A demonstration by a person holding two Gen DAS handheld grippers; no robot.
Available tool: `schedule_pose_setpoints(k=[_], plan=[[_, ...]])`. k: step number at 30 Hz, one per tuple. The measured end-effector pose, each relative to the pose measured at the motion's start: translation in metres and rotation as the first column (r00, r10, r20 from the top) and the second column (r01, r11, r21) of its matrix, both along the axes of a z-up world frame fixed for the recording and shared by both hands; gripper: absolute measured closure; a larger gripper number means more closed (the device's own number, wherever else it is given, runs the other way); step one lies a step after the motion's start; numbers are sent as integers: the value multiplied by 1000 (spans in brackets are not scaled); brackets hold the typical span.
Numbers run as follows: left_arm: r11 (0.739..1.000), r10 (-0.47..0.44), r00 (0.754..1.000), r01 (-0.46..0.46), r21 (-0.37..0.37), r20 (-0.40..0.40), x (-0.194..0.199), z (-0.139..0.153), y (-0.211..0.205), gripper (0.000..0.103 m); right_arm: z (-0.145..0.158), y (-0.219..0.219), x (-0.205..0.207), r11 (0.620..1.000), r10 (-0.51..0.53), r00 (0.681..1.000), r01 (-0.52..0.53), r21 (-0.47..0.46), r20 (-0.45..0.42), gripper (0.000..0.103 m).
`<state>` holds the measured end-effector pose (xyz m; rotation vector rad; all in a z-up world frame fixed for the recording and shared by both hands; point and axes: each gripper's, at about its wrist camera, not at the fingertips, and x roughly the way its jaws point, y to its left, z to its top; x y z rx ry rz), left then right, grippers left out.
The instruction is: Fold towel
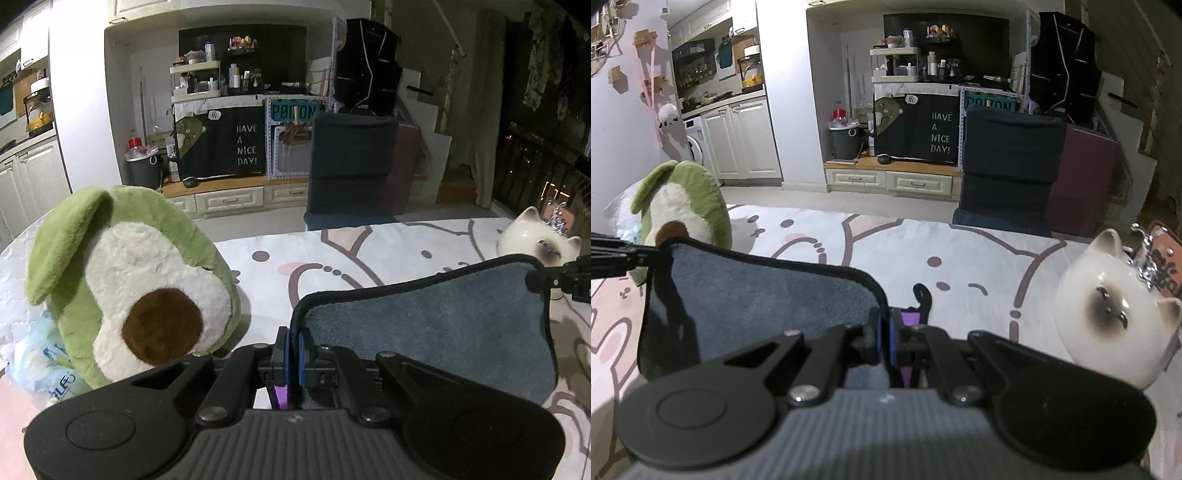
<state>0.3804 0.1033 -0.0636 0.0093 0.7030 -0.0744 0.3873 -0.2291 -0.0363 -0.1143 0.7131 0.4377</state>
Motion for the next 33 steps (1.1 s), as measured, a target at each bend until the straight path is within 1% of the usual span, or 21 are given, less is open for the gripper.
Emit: schedule_pose_setpoints(k=[9, 14, 20, 26, 28, 29, 30, 31, 32, 33], plan=[[1000, 10, 1000, -10, 10, -12, 24, -8, 0, 98, -7, 13, 23, 1000, -1, 1000, 0, -21, -6, 98], [1000, 11, 1000, -10, 13, -16, 30, -11, -2, 98, -11, 15, 26, 999, 0, 1000, -1, -36, -11, 98], [1000, 7, 998, -6, 20, -57, 38, -23, -3, 98, -19, 20, 35, 998, -11, 999, 9, -58, -41, 98], [1000, 13, 998, -12, 17, -65, 43, -28, -3, 98, -24, 22, 38, 998, -17, 998, 13, -68, -54, 98], [1000, 21, 996, -20, 17, -90, 44, -30, -2, 92, -25, 22, 39, 998, -20, 998, 17, -63, -58, 97], [999, 32, 994, -30, 20, -106, 46, -32, -3, 79, -27, 23, 41, 998, -20, 998, 16, -58, -64, 96], [999, 46, 992, -43, 26, -119, 46, -33, -3, 69, -29, 23, 42, 999, -22, 997, 18, -50, -74, 93], [998, 54, 990, -51, 28, -126, 46, -35, -3, 51, -30, 22, 43, 999, -28, 997, 26, -35, -78, 86], [998, 55, 989, -52, 29, -137, 45, -36, -3, 41, -32, 22, 44, 999, -34, 996, 33, -21, -86, 63], [998, 55, 988, -51, 29, -144, 44, -37, -3, 38, -33, 21, 44, 999, -33, 995, 32, -9, -95, 40]])
